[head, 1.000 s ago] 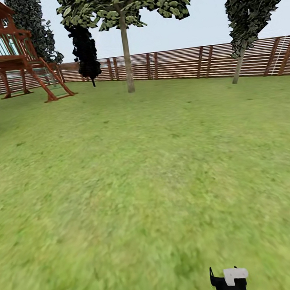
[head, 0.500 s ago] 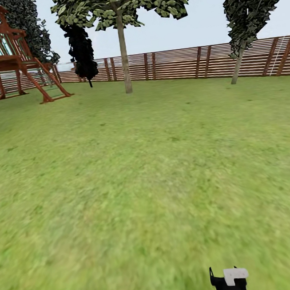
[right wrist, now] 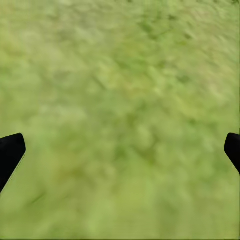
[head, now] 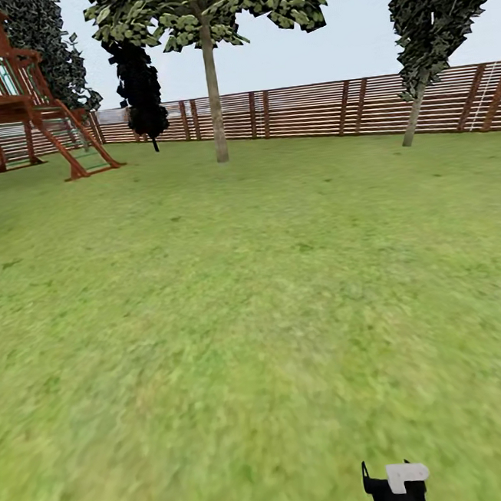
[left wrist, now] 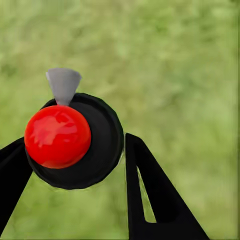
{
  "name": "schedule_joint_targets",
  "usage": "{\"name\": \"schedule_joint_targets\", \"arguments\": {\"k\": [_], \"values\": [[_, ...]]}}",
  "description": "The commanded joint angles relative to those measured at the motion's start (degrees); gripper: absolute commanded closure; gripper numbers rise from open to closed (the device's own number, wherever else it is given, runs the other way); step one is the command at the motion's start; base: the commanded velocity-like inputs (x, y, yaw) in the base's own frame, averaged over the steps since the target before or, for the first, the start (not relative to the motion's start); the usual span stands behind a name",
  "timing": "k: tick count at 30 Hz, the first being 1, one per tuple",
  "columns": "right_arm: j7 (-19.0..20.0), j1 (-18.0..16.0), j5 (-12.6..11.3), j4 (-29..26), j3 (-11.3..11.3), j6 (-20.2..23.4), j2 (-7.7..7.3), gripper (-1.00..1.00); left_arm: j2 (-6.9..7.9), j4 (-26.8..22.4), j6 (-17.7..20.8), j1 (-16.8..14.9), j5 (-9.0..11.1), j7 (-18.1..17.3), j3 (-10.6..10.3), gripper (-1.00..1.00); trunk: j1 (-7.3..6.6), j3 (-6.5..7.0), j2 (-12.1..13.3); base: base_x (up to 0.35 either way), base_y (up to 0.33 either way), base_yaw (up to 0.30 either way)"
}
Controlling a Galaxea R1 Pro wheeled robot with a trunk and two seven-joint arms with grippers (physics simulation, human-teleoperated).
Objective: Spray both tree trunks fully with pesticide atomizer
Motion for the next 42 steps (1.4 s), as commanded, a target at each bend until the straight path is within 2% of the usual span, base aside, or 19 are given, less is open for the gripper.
{"name": "schedule_joint_targets", "arguments": {"k": [1,42], "values": [[-0.5,0.0,-0.1,0.0,0.5,0.0,0.0,-1.0,0.03,0.0,-0.1,0.0,0.2,0.3,-0.5,1.0,0.03,-0.05,0.0,0.345,0.0,0.0],[-0.4,0.0,0.0,2.3,0.5,-0.1,0.0,-1.0,0.07,0.0,-0.2,0.0,0.2,0.3,-0.5,1.0,0.03,-0.05,0.0,0.345,0.0,0.0]]}}
